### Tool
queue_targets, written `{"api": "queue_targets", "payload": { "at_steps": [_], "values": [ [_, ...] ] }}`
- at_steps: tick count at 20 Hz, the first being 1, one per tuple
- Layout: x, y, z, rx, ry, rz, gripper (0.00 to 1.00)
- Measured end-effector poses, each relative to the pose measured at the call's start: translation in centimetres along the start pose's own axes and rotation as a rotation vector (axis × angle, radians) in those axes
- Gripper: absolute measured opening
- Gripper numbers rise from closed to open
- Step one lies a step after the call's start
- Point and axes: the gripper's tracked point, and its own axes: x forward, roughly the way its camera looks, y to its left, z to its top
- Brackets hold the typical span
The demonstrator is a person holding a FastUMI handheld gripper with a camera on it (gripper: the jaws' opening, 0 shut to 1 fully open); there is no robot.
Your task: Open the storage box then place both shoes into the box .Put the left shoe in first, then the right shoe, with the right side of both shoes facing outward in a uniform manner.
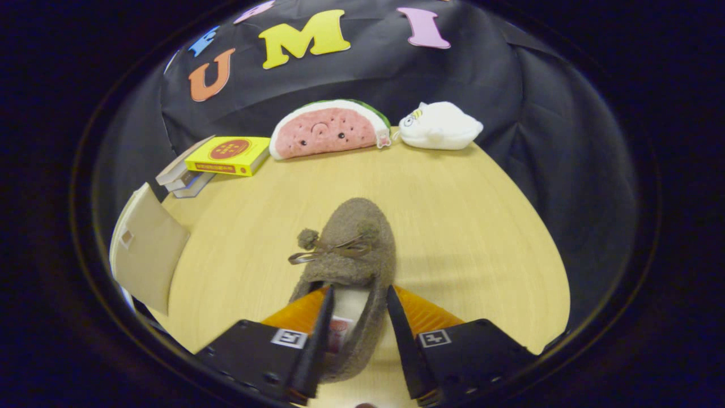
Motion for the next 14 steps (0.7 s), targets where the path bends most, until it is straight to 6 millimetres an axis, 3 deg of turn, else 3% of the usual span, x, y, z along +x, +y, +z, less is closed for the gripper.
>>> {"api": "queue_targets", "payload": {
  "at_steps": [2, 3, 9, 14],
  "values": [
    [0.9, -0.1, 0.3, 0.045, -0.014, 0.013, 0.09],
    [0.4, -0.1, 0.1, 0.072, -0.015, 0.02, 0.03],
    [-0.7, 1.0, -0.4, 0.234, 0.004, 0.086, 0.0],
    [-4.1, 2.9, 0.8, 0.32, -0.039, 0.131, 0.0]
  ]
}}
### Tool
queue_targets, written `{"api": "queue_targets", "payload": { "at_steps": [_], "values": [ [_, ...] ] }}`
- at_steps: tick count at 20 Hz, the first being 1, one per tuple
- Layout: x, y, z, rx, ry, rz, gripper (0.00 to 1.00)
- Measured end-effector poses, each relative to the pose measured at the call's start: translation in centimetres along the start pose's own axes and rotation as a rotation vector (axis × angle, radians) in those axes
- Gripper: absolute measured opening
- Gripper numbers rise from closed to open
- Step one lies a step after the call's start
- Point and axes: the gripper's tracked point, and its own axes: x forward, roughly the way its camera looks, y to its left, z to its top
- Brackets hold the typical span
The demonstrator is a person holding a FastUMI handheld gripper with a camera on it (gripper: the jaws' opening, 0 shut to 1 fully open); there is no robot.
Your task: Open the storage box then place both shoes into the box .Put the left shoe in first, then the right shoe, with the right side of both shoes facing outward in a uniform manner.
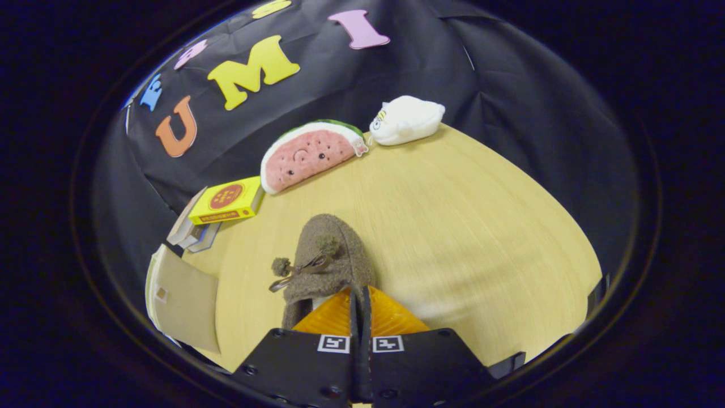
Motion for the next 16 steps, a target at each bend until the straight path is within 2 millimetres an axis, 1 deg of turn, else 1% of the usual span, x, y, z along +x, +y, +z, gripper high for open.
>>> {"api": "queue_targets", "payload": {
  "at_steps": [3, 5, 7, 9, 12, 14, 16],
  "values": [
    [-3.2, 3.5, 1.0, 0.023, -0.051, 0.036, 0.0],
    [-5.6, 6.6, 1.7, 0.027, -0.092, 0.066, 0.0],
    [-7.1, 9.7, 1.9, 0.011, -0.099, 0.083, 0.0],
    [-8.5, 13.4, 2.0, 0.011, -0.101, 0.111, 0.0],
    [-10.3, 19.8, 1.1, -0.02, -0.108, 0.161, 0.0],
    [-11.0, 24.3, 0.1, -0.064, -0.11, 0.2, 0.0],
    [-11.5, 28.1, -0.6, -0.086, -0.125, 0.233, 0.0]
  ]
}}
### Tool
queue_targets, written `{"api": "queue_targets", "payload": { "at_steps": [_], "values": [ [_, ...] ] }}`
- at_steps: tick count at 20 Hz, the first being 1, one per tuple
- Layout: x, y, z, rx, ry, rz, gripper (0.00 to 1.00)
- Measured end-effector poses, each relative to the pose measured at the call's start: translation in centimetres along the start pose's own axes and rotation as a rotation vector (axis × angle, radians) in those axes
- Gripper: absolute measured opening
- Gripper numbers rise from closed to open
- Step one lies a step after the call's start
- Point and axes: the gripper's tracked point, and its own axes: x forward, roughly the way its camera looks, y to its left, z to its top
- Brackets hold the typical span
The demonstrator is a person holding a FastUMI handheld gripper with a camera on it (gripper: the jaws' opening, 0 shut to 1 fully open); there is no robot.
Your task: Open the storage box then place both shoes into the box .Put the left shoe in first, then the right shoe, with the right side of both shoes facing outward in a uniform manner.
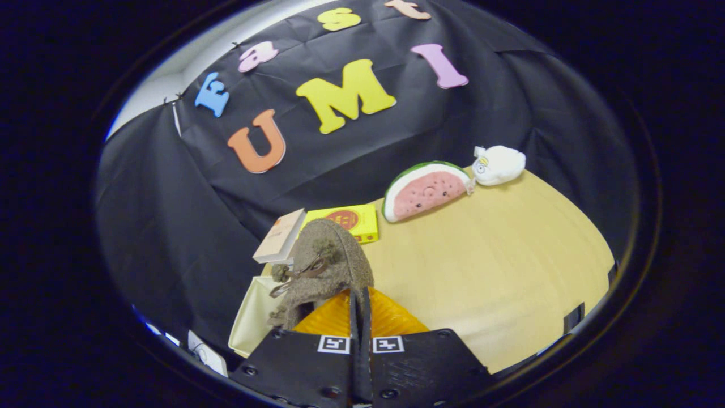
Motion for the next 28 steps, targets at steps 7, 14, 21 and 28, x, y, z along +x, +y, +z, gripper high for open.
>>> {"api": "queue_targets", "payload": {
  "at_steps": [7, 14, 21, 28],
  "values": [
    [3.4, 8.1, -3.4, 0.037, -0.012, 0.005, 0.0],
    [6.7, 11.7, -7.5, 0.015, -0.02, -0.059, 0.0],
    [6.6, 13.9, -8.7, 0.019, -0.043, -0.047, 0.0],
    [8.6, 11.1, -13.0, 0.042, 0.022, -0.166, 0.0]
  ]
}}
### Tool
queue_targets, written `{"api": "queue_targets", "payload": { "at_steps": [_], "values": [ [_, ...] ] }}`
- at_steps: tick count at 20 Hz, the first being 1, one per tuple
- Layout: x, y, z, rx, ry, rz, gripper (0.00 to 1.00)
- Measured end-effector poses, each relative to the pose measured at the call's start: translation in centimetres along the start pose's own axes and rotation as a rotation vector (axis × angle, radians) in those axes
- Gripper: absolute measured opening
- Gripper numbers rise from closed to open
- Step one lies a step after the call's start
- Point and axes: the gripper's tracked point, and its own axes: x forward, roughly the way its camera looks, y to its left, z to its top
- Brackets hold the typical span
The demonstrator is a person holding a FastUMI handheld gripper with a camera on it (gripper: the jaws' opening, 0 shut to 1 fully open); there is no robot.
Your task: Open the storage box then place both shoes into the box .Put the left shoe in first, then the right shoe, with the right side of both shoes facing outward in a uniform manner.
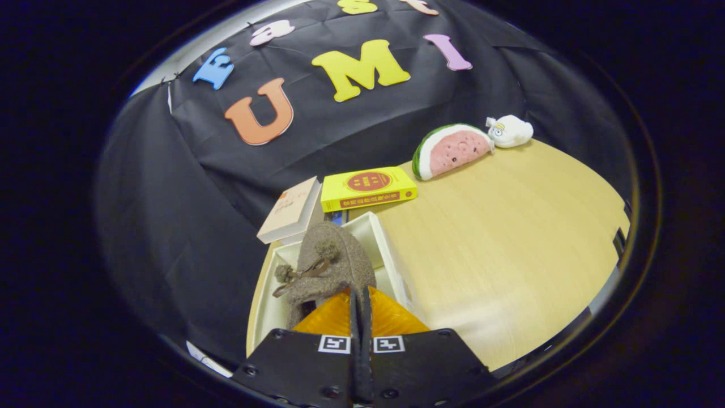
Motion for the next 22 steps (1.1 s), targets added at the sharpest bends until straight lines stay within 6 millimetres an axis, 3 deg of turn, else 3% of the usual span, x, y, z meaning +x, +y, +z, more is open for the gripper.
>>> {"api": "queue_targets", "payload": {
  "at_steps": [4, 8, 13, 19, 22],
  "values": [
    [-0.7, 2.0, 0.3, -0.008, -0.022, 0.092, 0.12],
    [-3.1, 2.3, 2.3, -0.128, -0.133, 0.145, 0.49],
    [-6.9, -0.1, 5.8, -0.292, -0.317, 0.157, 0.95],
    [-14.2, -5.9, 9.9, -0.431, -0.569, 0.117, 0.96],
    [-17.9, -9.6, 10.9, -0.421, -0.658, 0.1, 0.96]
  ]
}}
